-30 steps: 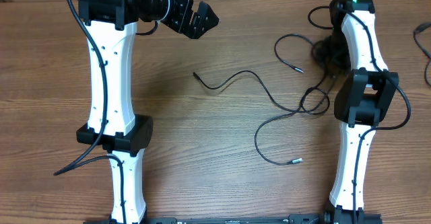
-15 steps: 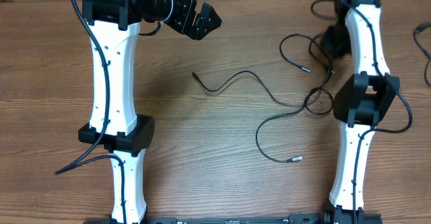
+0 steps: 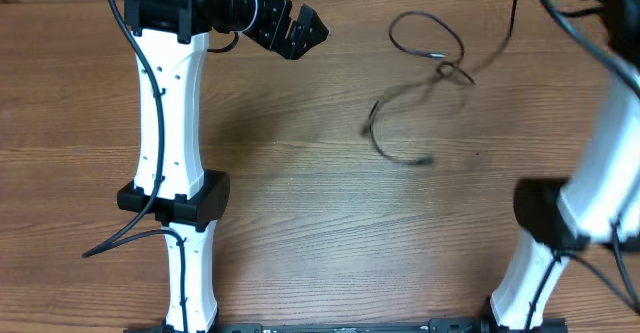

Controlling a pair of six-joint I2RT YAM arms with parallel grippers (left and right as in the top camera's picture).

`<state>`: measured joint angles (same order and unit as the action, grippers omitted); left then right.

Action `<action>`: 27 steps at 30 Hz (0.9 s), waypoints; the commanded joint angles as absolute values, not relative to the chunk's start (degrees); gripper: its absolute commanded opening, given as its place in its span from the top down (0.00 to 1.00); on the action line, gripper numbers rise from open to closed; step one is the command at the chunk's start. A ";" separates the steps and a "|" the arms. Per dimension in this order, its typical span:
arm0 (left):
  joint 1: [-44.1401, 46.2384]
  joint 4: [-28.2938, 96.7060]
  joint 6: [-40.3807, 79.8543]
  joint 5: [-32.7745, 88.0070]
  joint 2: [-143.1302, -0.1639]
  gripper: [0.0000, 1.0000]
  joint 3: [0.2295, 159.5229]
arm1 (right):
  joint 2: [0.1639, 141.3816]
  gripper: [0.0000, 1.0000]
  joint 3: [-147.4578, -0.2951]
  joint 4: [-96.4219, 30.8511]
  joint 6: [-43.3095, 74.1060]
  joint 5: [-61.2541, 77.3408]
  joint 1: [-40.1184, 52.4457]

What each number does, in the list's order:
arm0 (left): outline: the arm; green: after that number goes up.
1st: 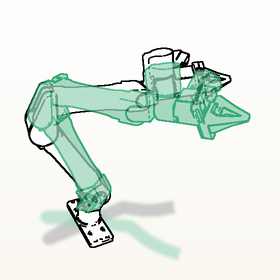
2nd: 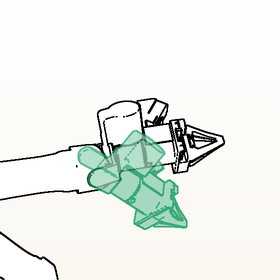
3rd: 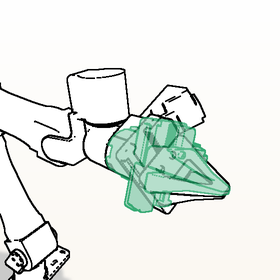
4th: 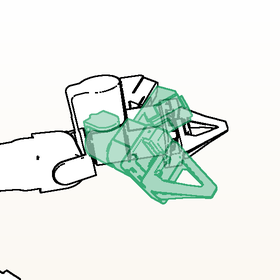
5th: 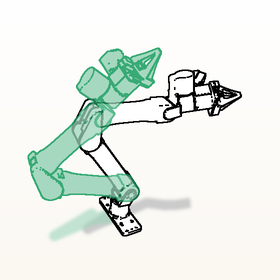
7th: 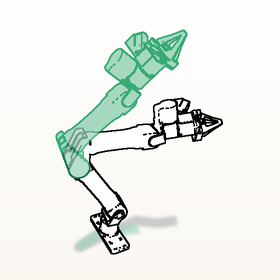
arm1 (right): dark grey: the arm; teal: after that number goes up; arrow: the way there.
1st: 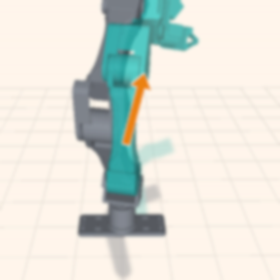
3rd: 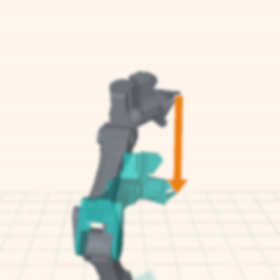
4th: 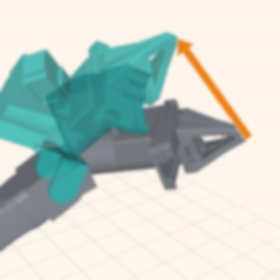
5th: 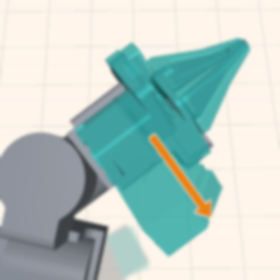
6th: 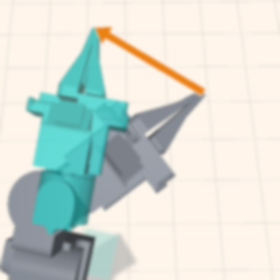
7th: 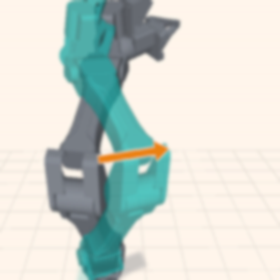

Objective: Untangle cables

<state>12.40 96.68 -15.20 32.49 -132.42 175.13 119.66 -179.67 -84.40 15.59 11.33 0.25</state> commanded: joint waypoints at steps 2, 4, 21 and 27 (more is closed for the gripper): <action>12.82 96.79 -16.71 32.42 -133.84 0.00 175.50 | 114.34 0.96 -179.98 -74.87 12.97 15.55 1.93; 12.82 96.79 -16.73 32.42 -133.84 0.00 175.50 | 112.79 0.96 -179.98 -68.77 12.97 15.55 1.93; 12.91 96.79 -16.71 32.42 -133.84 0.00 175.50 | 114.37 0.96 -179.96 -31.77 13.39 16.60 2.31; 12.93 96.79 -16.69 32.64 -133.84 0.00 175.50 | 121.69 0.96 -174.65 -30.74 13.45 6.55 2.31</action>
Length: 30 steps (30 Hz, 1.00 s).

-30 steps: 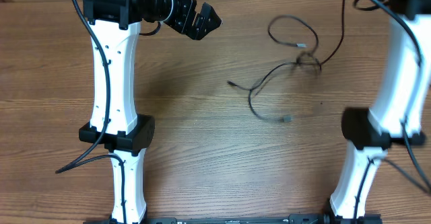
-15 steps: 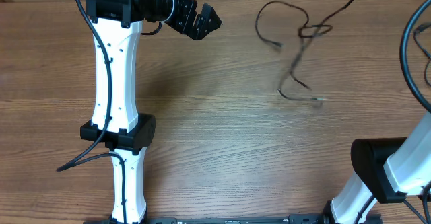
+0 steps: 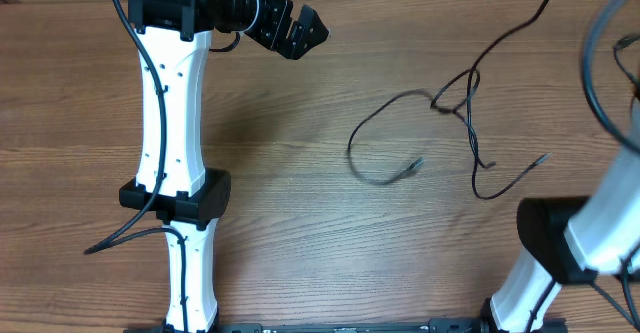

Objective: Untangle cables

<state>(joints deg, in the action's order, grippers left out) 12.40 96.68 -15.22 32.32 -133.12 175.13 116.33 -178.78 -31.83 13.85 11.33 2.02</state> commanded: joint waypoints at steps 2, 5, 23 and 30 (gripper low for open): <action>12.93 96.79 -16.67 32.64 -133.84 0.00 175.50 | 122.50 0.96 -170.25 -25.78 13.45 11.05 2.63; 12.95 96.79 -16.67 32.62 -133.84 0.00 175.50 | 122.54 0.96 -165.56 -16.53 13.41 16.05 4.12; 13.21 95.48 -16.69 32.88 -133.84 0.00 175.50 | 120.64 0.96 -163.72 -40.14 -0.56 -13.30 7.29; 13.89 91.94 -16.71 45.06 -133.84 0.01 175.50 | 120.66 0.96 -159.30 -40.51 -1.02 -26.94 6.24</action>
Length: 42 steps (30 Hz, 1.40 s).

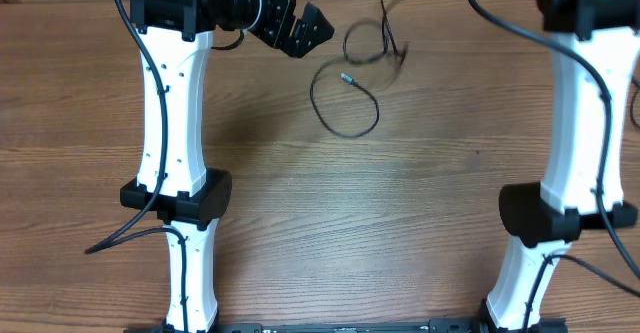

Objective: Untangle cables

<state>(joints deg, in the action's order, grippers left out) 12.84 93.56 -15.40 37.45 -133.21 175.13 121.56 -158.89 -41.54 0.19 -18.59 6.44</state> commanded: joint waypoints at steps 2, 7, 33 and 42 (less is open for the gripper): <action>14.87 88.99 -16.71 48.31 -133.97 0.00 175.48 | 120.27 0.96 -159.57 -39.24 -1.76 -26.39 6.26; 18.59 83.53 -19.11 47.40 -135.33 0.00 175.48 | 117.73 0.96 -161.07 -37.52 -3.09 -15.05 6.26; 20.16 82.41 -25.52 32.82 -147.65 0.00 175.43 | 104.18 0.96 -161.75 -35.70 -5.06 -11.16 4.75; 20.16 83.55 -19.77 32.86 -147.63 0.00 175.46 | 104.25 0.96 -155.28 -36.01 -4.99 -15.64 -10.11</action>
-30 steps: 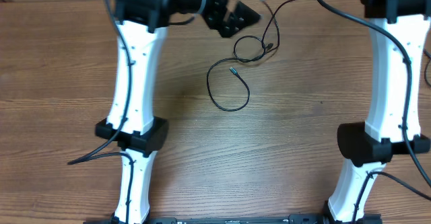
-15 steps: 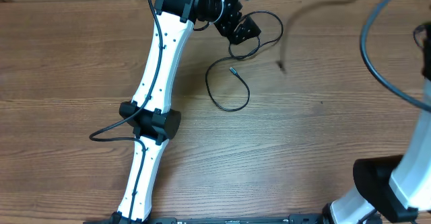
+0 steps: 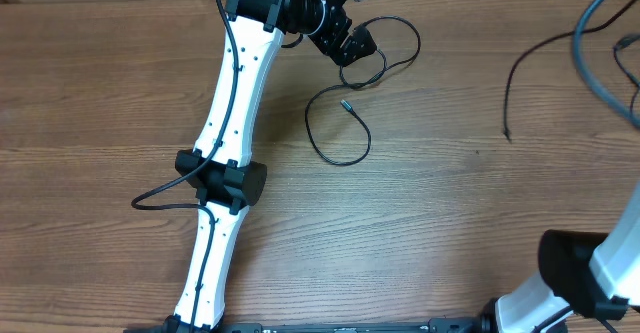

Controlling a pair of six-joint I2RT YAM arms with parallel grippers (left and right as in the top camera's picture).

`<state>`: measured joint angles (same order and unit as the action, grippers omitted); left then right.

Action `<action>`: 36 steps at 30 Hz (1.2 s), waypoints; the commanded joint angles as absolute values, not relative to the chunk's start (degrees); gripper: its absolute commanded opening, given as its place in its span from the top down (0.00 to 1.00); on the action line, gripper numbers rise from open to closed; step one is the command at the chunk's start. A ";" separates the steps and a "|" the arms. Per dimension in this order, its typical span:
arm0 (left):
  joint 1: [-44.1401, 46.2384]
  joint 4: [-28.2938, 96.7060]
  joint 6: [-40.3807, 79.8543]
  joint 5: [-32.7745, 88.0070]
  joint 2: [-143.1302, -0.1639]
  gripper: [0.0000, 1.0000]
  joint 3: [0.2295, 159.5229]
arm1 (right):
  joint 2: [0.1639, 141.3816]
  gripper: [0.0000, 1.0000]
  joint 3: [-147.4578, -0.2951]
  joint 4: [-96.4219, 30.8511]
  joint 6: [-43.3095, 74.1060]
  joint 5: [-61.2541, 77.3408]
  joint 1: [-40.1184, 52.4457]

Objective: Untangle cables

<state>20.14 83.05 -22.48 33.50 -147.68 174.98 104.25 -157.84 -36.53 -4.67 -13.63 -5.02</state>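
Two thin black cables now lie apart in the overhead view. The left cable [image 3: 340,158] curls in loops on the wooden table [image 3: 420,233], its small plug end [image 3: 346,104] pointing inward. My left gripper [image 3: 356,47] reaches to the far middle of the table and appears shut on this cable's upper loop. The right cable [image 3: 512,83] hangs with its free end over the right side of the table and rises toward the top right corner. My right gripper is out of frame there; only that arm's blurred body shows.
The left arm [image 3: 235,103] stretches diagonally from its base at the front edge to the far middle. The right arm's base [image 3: 580,273] stands at the front right. Arm wiring [image 3: 605,63] loops along the right edge.
The left arm has swung right and its gripper is now on the cable loops. The right arm has moved off to the right, taking one cable clear of the other.
First the knotted cables lay at the far right while the left gripper waited open at the far left. The bundle then showed nearer the middle, then close to the left gripper. Now the two cables are separated, one at each side.
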 commanded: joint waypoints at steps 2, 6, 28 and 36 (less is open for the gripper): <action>20.16 84.53 -19.68 32.82 -147.63 0.00 175.46 | 104.25 0.96 -153.05 -35.05 -4.97 -14.79 -15.38; 20.16 85.27 -19.68 32.82 -147.63 0.00 175.46 | 104.25 0.96 -148.70 -32.47 -4.99 -9.61 -25.08; 20.38 86.72 -14.94 33.26 -147.63 0.00 175.46 | 113.12 0.96 -106.43 -27.35 3.14 11.64 -41.36; 20.40 89.65 -14.96 33.23 -147.63 0.00 175.43 | 118.43 0.96 -96.49 -23.38 9.65 11.68 -44.56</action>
<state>20.14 89.30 -16.19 32.93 -147.68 174.98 119.31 -96.05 -24.10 6.31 11.49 -42.78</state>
